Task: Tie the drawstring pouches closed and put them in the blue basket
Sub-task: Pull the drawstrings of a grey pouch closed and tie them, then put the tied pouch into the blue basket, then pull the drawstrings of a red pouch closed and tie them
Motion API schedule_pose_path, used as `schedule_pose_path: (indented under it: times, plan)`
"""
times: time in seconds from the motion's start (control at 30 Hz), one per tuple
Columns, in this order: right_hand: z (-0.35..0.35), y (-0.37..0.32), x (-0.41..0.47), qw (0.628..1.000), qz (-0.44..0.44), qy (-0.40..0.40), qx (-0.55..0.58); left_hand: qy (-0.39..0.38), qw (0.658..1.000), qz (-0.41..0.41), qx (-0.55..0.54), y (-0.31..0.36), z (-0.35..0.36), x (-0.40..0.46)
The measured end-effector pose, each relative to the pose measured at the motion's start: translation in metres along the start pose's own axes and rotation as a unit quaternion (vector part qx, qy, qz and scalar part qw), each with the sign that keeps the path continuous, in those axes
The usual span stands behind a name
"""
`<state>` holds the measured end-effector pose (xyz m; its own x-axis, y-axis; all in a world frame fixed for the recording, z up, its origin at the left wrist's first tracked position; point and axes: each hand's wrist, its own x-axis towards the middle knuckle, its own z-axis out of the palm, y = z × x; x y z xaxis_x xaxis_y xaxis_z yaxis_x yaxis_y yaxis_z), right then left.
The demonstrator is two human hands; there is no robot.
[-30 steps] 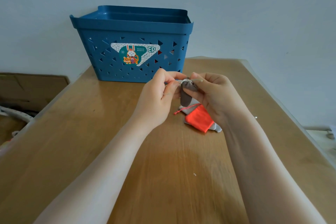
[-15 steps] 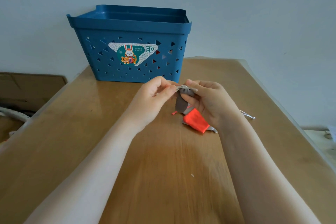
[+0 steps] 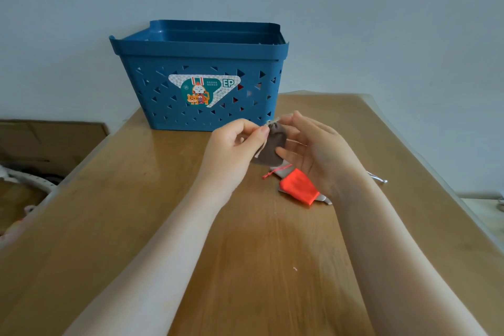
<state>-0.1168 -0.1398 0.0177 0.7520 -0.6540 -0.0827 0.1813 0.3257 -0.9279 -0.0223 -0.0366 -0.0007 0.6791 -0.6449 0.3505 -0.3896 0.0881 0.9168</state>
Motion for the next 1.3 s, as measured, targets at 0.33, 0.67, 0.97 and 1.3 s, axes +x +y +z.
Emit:
schedule_pose_path:
  times: [0.33, 0.67, 0.97, 1.3]
  plan:
    - [-0.002, -0.019, 0.000, 0.995, -0.056, 0.034, -0.070, 0.002, 0.940, -0.109, -0.324, 0.022, -0.015, 0.021]
    - [0.027, -0.085, 0.055, 0.977, -0.112, 0.010, -0.178, 0.082, 0.996, 0.036, 0.021, 0.061, -0.015, 0.141]
    - [0.008, -0.073, 0.107, 0.976, -0.078, 0.012, -0.205, 0.131, 0.976, 0.097, 0.141, 0.046, -0.017, 0.236]
    - [0.002, -0.045, 0.127, 0.976, -0.037, 0.008, -0.214, -0.036, 0.903, 0.192, 0.383, 0.022, -0.013, 0.229]
